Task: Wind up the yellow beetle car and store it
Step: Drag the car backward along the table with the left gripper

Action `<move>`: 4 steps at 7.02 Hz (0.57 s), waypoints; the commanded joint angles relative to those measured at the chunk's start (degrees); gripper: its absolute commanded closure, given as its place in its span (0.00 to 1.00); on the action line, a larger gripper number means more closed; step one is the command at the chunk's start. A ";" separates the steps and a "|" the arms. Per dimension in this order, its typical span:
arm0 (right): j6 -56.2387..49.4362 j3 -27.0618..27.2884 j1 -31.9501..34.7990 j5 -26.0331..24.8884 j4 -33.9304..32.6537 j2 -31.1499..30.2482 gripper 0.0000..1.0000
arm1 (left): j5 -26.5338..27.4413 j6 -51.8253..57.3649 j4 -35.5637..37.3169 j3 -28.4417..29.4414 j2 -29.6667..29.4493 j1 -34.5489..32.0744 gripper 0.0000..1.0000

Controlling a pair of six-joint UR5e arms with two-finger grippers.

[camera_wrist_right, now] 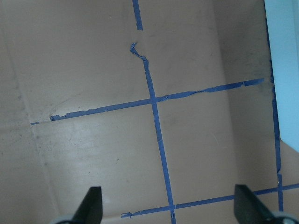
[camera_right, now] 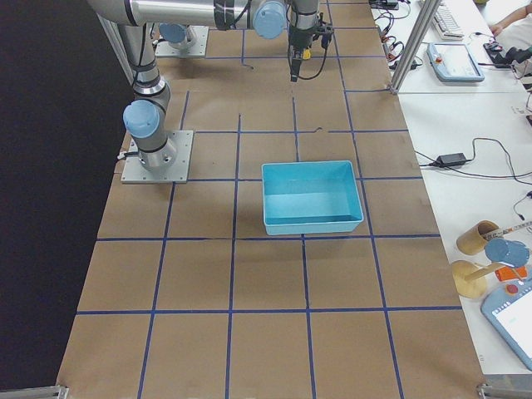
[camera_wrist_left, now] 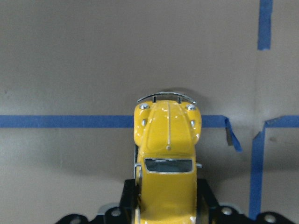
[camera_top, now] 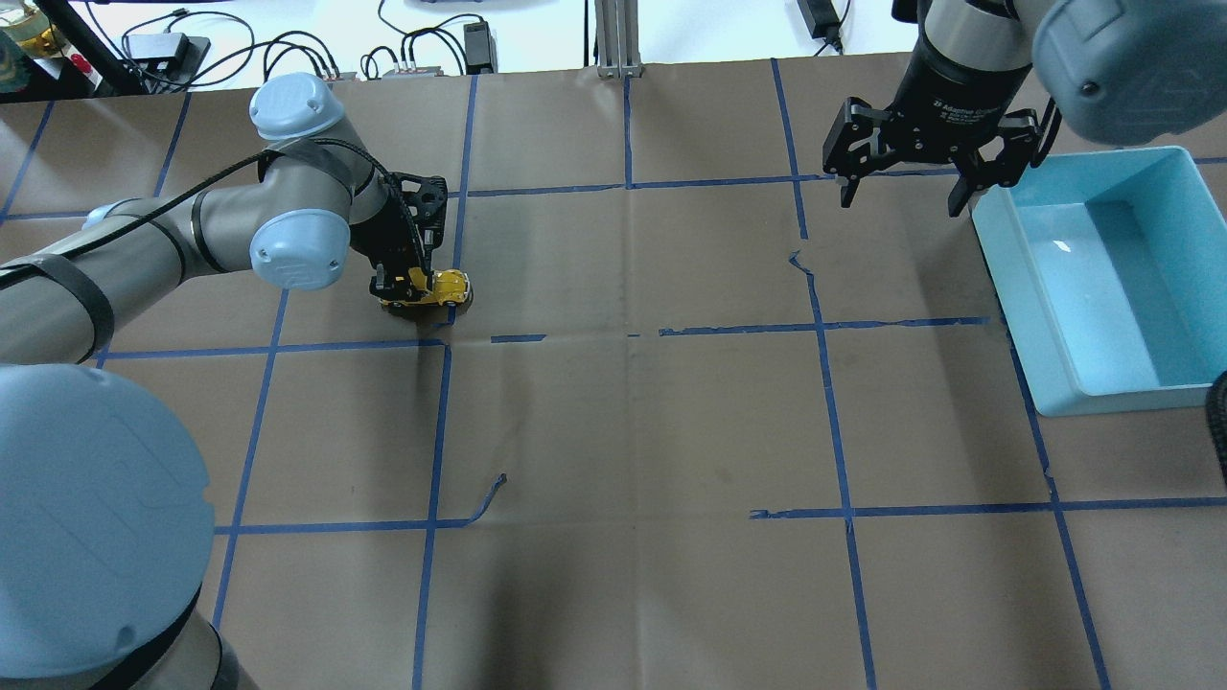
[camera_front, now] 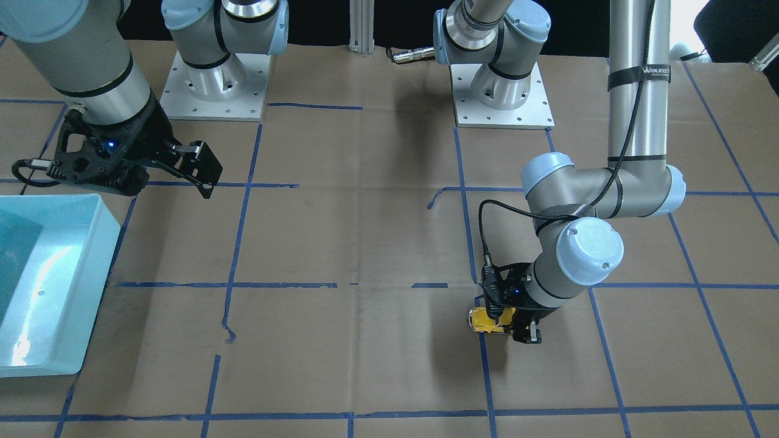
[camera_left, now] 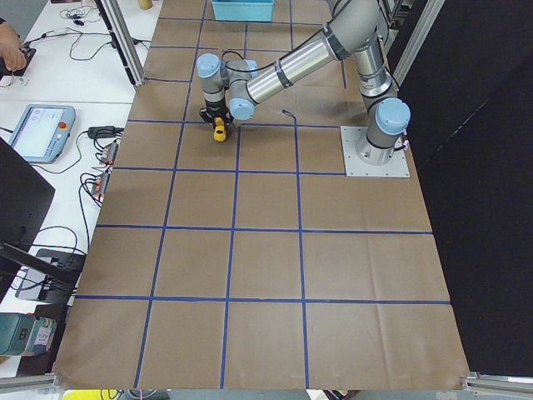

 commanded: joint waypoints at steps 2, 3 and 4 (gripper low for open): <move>0.01 0.05 0.00 0.00 -0.09 0.22 0.00 | -0.03 0.95 -0.01 -0.04 0.06 0.97 1.00; -0.17 0.14 0.00 0.00 -0.18 0.30 0.00 | 0.06 1.04 -0.09 -0.04 0.32 1.14 1.00; -0.17 0.14 0.00 0.09 -0.27 0.22 0.00 | -0.03 1.30 -0.09 -0.04 0.32 1.92 1.00</move>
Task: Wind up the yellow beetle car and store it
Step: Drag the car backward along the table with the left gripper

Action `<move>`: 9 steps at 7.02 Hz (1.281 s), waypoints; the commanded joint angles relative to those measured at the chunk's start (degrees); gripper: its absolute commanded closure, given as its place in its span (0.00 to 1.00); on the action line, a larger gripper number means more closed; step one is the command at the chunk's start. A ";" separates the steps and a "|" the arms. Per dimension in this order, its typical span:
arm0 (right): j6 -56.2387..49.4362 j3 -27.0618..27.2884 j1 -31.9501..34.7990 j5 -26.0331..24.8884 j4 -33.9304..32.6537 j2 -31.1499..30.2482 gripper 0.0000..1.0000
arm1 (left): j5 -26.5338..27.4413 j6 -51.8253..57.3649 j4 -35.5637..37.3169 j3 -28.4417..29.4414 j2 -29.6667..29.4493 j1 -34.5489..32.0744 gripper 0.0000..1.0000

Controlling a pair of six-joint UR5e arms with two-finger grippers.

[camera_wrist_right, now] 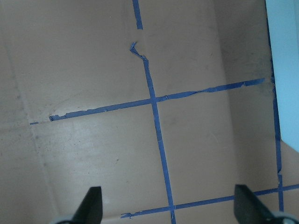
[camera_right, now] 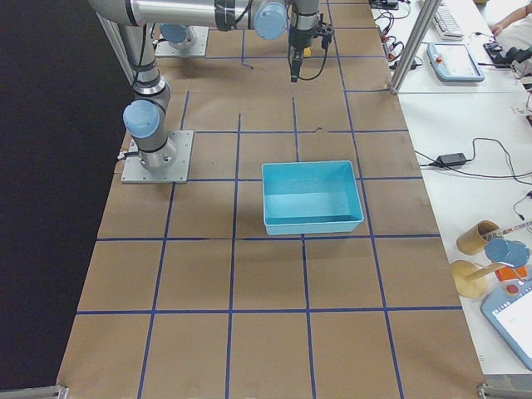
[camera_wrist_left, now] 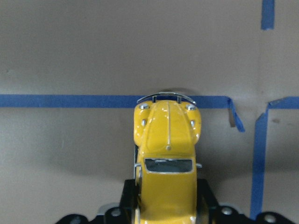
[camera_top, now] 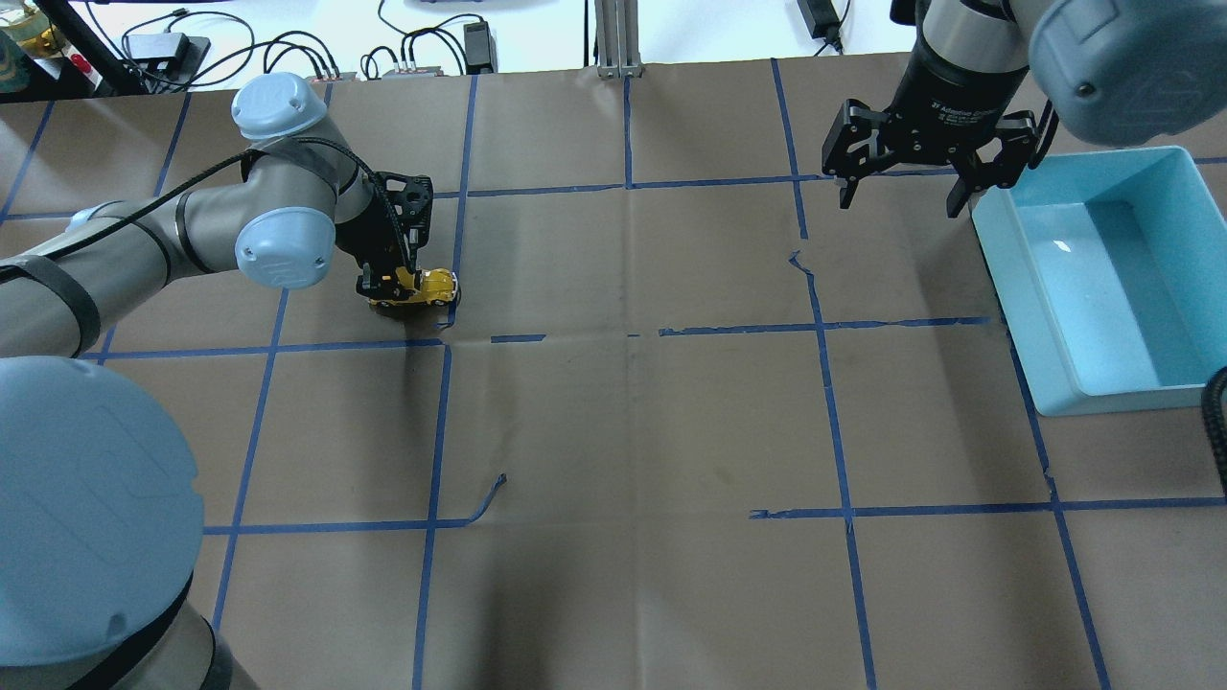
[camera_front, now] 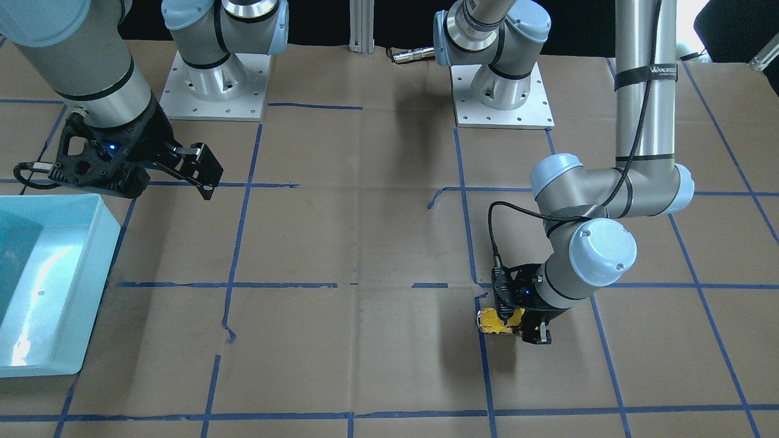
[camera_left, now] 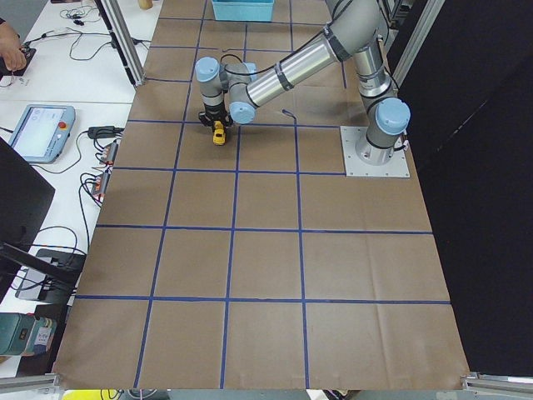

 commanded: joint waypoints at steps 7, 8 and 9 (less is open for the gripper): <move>-0.06 0.03 0.00 0.07 -0.37 -0.02 0.00 | -0.04 2.71 0.15 0.01 -0.17 1.64 1.00; -0.06 0.03 0.00 0.07 -0.46 -0.02 0.00 | -0.04 2.80 0.32 -0.08 -0.17 2.25 1.00; -0.06 0.03 0.00 0.07 -0.46 -0.02 0.00 | -0.04 2.80 0.33 -0.08 -0.17 2.78 1.00</move>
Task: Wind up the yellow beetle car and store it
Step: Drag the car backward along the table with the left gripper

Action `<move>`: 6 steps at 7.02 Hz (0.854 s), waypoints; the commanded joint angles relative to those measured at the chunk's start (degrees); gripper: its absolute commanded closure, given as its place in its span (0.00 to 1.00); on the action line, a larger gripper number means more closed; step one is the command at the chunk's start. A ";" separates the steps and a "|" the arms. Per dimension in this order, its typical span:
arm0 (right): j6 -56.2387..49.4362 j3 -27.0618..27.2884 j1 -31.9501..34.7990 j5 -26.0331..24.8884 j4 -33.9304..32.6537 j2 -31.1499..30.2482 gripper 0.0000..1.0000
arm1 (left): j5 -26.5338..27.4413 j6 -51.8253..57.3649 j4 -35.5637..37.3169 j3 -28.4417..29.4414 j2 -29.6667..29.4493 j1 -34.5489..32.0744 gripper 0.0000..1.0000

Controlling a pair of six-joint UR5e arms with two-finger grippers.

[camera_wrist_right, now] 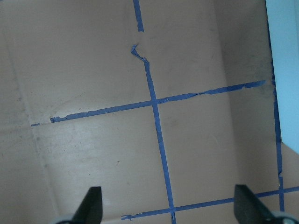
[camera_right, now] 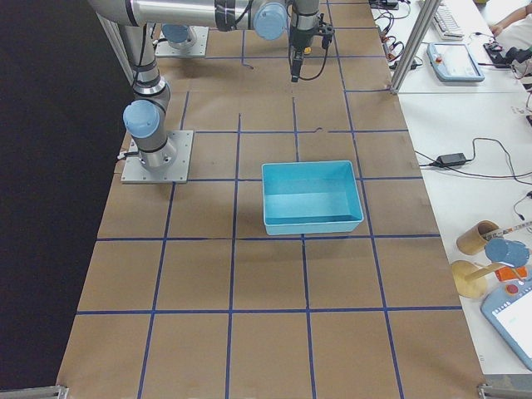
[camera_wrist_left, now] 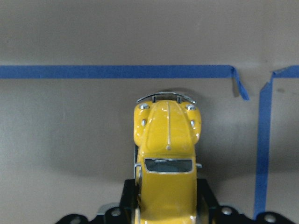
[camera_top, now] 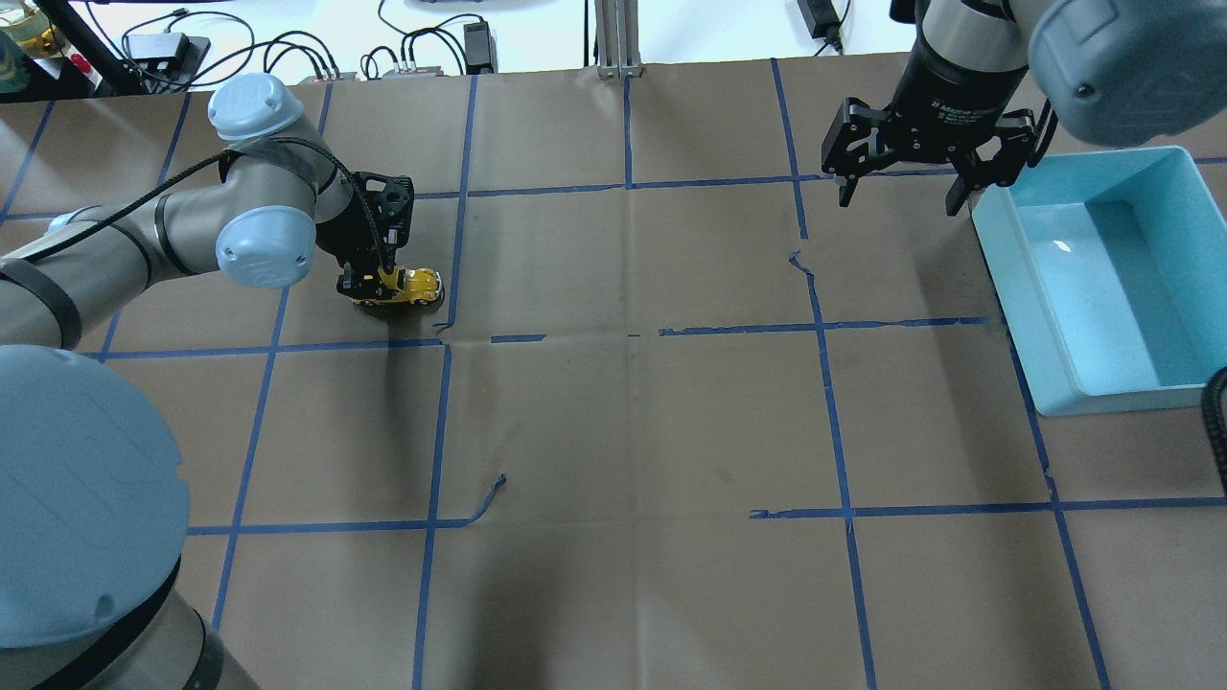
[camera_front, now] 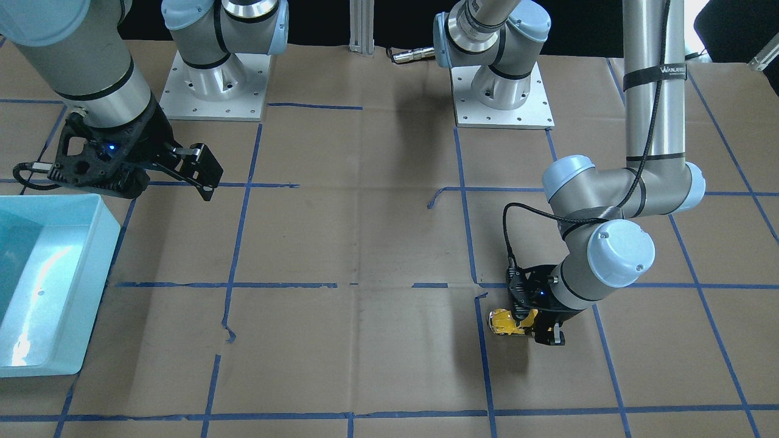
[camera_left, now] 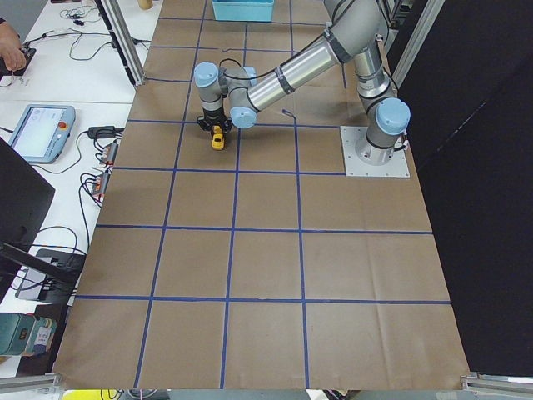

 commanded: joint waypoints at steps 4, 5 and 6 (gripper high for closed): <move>0.17 0.00 0.00 0.00 -0.20 0.00 0.00 | 0.00 2.54 0.06 -0.02 -0.10 1.81 1.00; 0.18 0.00 0.09 0.00 -0.20 0.00 0.00 | 0.00 2.63 0.06 -0.02 -0.10 2.42 1.00; 0.18 0.00 0.09 0.09 -0.20 0.00 0.00 | 0.00 2.63 0.06 -0.02 0.16 2.69 1.00</move>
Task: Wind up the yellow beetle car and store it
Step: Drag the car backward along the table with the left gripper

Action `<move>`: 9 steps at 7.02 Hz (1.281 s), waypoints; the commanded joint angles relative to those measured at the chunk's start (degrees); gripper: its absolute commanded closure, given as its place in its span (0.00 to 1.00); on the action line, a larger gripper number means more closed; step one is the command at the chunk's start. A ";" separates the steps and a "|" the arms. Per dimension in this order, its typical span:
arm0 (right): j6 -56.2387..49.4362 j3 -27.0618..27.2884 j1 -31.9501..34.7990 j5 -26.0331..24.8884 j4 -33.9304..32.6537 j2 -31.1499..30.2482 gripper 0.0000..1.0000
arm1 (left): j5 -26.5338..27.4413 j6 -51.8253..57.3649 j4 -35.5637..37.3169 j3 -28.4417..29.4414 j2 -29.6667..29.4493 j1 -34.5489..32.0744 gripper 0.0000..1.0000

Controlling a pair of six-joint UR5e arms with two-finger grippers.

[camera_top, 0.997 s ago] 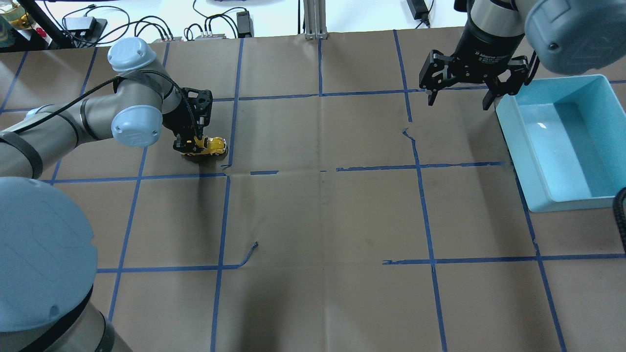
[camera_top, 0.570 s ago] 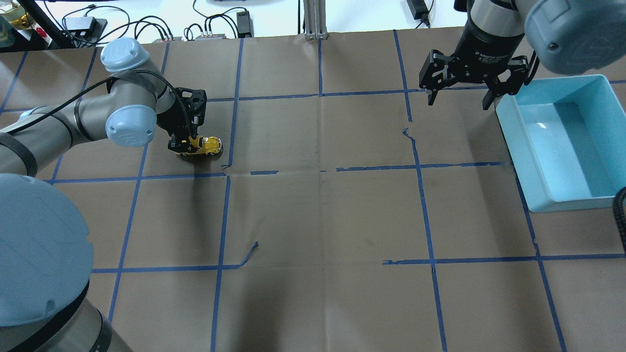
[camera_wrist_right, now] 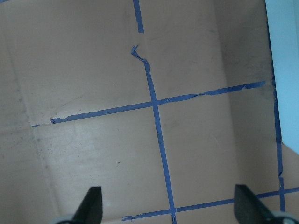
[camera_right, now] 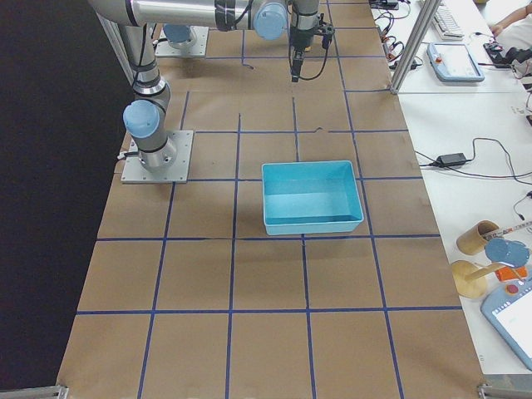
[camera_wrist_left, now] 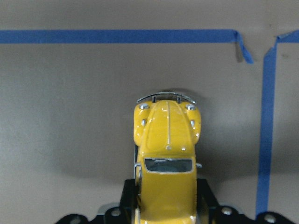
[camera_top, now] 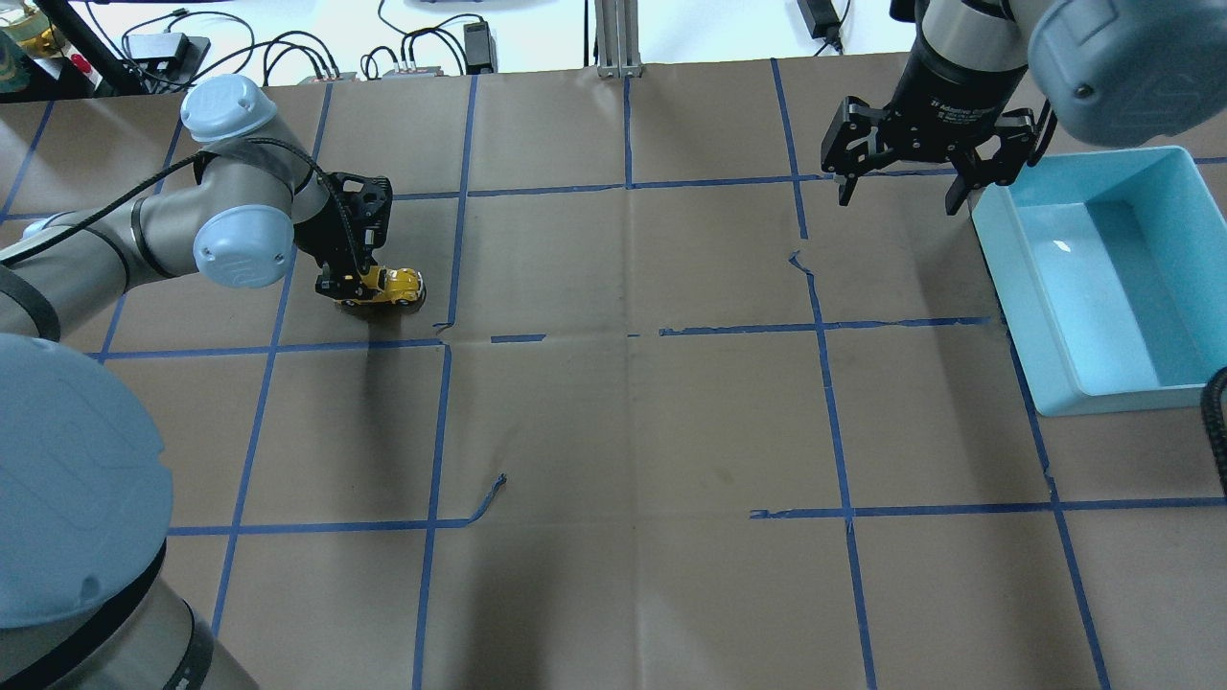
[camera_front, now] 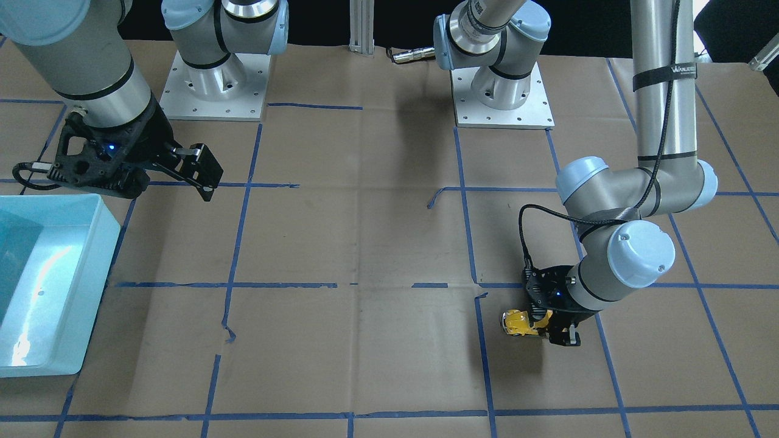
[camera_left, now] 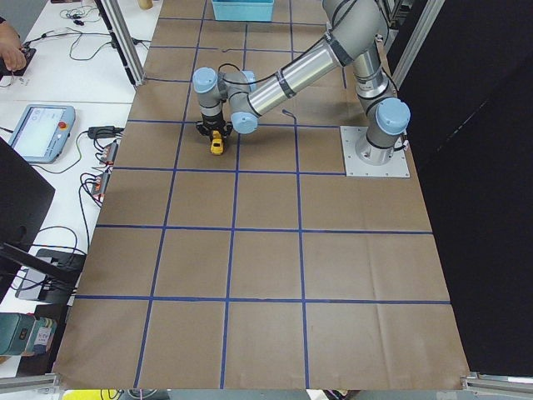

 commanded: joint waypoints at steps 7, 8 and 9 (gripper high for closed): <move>0.10 -1.92 0.21 -0.55 -0.09 -0.19 0.00 | 0.09 2.31 0.18 0.18 0.02 2.45 1.00; 0.10 -2.89 0.21 -0.38 -0.09 -0.01 0.00 | 0.00 2.39 0.09 0.18 0.02 2.89 1.00; 0.02 -4.12 0.21 -0.72 0.60 0.78 0.00 | -0.09 2.74 0.09 0.09 0.11 4.11 1.00</move>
